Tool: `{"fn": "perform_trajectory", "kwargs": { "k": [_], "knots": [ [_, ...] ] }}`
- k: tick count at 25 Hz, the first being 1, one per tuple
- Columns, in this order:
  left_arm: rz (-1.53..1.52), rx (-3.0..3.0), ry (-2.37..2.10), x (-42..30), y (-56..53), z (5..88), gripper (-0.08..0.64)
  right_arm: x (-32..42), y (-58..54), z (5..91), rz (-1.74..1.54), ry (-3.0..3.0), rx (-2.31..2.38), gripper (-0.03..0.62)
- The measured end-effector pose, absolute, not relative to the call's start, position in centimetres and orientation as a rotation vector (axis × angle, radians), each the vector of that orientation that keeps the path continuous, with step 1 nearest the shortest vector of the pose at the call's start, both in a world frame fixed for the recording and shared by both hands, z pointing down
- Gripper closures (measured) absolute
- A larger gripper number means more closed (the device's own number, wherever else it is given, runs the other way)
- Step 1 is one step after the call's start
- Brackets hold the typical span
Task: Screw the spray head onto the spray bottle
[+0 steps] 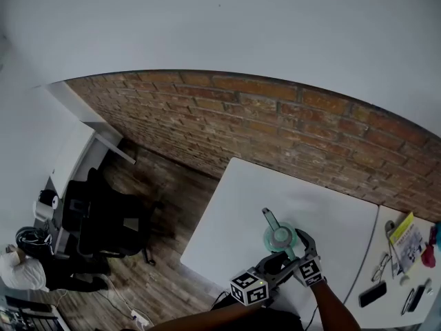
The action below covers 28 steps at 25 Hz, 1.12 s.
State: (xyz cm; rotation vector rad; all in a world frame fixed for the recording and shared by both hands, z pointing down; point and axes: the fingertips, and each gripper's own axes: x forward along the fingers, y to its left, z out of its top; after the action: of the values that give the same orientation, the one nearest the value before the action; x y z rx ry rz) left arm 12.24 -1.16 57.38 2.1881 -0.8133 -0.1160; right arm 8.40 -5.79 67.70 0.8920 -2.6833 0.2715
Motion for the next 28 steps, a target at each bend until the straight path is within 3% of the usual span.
{"fn": "perform_trajectory", "kwargs": {
  "k": [10, 28],
  "knots": [
    [-0.099, 2.173, -0.813, 11.3, -0.4, 57.5, 0.388, 8.3, -6.0, 67.4, 0.273, -2.709, 0.911, 0.124],
    [-0.108, 2.099, -1.345, -1.3, -2.5, 57.7, 0.388, 8.2, -6.4, 67.2, 0.279, -2.694, 0.929, 0.124]
  ]
}}
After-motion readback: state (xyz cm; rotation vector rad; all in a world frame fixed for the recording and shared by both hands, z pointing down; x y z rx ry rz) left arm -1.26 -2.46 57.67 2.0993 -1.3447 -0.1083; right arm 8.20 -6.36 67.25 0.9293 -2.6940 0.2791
